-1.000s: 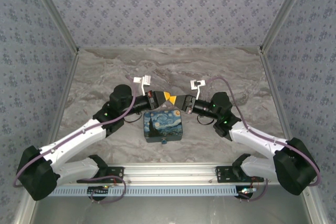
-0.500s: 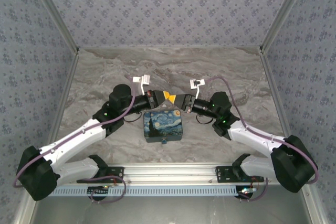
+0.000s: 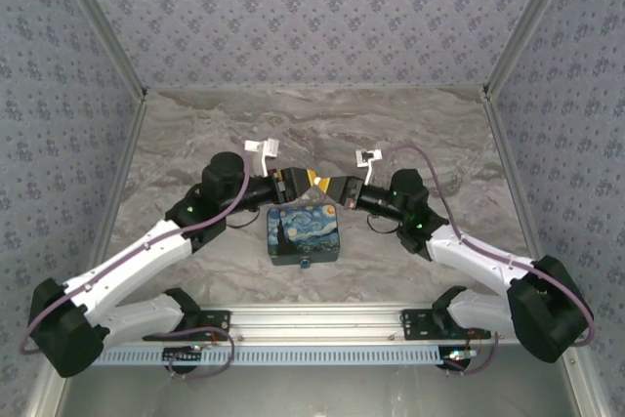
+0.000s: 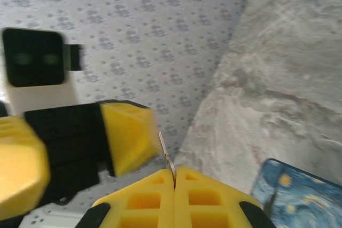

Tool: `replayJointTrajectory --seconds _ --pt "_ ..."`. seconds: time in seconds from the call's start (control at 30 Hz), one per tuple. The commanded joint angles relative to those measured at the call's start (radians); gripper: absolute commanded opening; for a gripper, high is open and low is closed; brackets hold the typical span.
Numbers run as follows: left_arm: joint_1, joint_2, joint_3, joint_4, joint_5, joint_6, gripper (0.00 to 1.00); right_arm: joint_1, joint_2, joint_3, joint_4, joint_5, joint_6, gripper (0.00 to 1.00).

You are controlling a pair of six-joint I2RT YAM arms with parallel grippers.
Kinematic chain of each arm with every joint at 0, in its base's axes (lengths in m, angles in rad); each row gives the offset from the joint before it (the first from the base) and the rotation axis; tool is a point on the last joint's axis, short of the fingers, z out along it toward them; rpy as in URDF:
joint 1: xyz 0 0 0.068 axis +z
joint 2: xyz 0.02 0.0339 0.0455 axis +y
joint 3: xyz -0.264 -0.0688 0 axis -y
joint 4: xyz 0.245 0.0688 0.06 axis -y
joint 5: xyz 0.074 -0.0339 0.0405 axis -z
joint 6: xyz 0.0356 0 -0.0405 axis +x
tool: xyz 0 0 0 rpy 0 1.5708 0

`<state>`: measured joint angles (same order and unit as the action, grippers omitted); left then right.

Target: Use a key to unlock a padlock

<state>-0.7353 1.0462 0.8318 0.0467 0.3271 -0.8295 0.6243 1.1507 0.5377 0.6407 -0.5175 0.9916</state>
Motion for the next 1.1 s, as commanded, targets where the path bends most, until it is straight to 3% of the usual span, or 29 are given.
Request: replayJointTrajectory --seconds 0.0,0.1,0.27,0.43,0.7,1.07 --pt "-0.006 -0.046 0.066 -0.186 -0.103 0.132 0.74 -0.02 -0.065 -0.001 -0.213 0.075 -0.101 0.0" --pt "-0.005 -0.052 0.075 -0.282 -0.161 0.18 0.83 -0.026 -0.12 0.024 -0.442 0.151 -0.206 0.0" --pt "-0.01 -0.043 0.047 -0.408 -0.247 0.232 0.91 -0.068 -0.197 0.031 -0.68 0.253 -0.275 0.0" --pt "-0.042 -0.004 -0.009 -0.377 -0.221 0.202 0.92 -0.12 -0.251 0.043 -0.867 0.334 -0.314 0.0" --pt "-0.143 0.16 -0.015 -0.251 -0.142 0.156 0.93 -0.217 -0.346 0.023 -0.999 0.355 -0.32 0.0" --pt "-0.166 0.331 0.026 -0.191 -0.032 0.143 0.94 -0.248 -0.372 -0.019 -0.999 0.333 -0.295 0.0"
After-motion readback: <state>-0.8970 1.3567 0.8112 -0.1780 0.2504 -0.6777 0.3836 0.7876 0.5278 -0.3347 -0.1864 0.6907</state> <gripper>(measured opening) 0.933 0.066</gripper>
